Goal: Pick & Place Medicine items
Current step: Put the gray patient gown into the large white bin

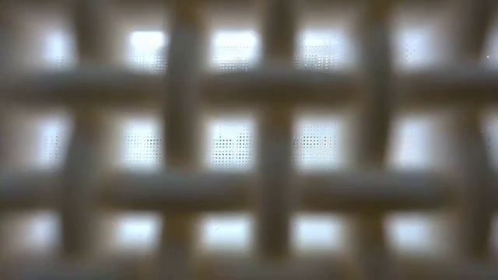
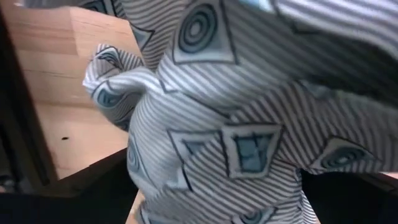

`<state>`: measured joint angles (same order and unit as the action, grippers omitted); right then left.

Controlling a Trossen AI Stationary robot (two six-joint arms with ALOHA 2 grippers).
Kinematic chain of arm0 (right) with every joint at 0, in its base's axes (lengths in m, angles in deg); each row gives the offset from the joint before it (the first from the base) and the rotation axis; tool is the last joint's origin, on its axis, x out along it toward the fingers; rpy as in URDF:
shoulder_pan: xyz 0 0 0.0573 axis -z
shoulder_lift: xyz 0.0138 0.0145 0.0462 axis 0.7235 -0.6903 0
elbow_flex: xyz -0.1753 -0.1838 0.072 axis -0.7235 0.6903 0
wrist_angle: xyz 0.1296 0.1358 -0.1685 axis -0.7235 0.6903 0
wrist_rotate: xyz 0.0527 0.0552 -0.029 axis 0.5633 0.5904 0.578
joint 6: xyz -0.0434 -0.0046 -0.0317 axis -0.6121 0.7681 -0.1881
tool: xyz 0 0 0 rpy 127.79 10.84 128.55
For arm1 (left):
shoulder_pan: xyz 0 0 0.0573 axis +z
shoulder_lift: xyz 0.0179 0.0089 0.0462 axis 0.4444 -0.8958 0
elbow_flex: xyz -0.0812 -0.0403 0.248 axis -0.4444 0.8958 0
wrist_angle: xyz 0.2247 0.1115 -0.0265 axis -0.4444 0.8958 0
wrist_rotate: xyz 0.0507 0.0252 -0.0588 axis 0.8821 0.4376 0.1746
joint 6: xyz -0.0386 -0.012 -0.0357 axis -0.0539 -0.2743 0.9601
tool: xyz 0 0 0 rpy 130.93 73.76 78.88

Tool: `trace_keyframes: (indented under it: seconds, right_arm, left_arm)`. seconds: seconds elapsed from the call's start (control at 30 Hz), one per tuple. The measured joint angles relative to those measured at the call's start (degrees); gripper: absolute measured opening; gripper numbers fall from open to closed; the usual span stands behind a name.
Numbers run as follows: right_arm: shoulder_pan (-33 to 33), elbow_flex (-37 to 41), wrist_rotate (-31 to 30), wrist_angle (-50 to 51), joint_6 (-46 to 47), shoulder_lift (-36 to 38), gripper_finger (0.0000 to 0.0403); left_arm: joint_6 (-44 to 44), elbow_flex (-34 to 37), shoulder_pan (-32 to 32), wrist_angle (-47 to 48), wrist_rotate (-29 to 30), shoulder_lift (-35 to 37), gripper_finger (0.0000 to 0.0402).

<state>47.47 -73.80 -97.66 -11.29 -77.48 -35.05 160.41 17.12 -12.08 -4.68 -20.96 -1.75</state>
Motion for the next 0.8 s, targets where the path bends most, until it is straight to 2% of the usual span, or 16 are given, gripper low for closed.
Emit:
trace_keyframes:
  seconds: [0.47,0.6,0.8]
  right_arm:
    - [0.0,0.0,0.0,0.0,0.0,0.0,0.0327]
    - [0.0,0.0,0.0,0.0,0.0,0.0,0.0327]
    - [0.0,0.0,0.0,0.0,0.0,0.0,0.0327]
  left_arm:
    - [2.1,1.3,0.0,-0.7,0.0,0.0,0.0392]
    - [2.2,1.3,0.0,-0.9,-0.2,0.0,0.0362]
    - [1.9,1.4,0.0,-2.4,-0.3,0.0,0.0287]
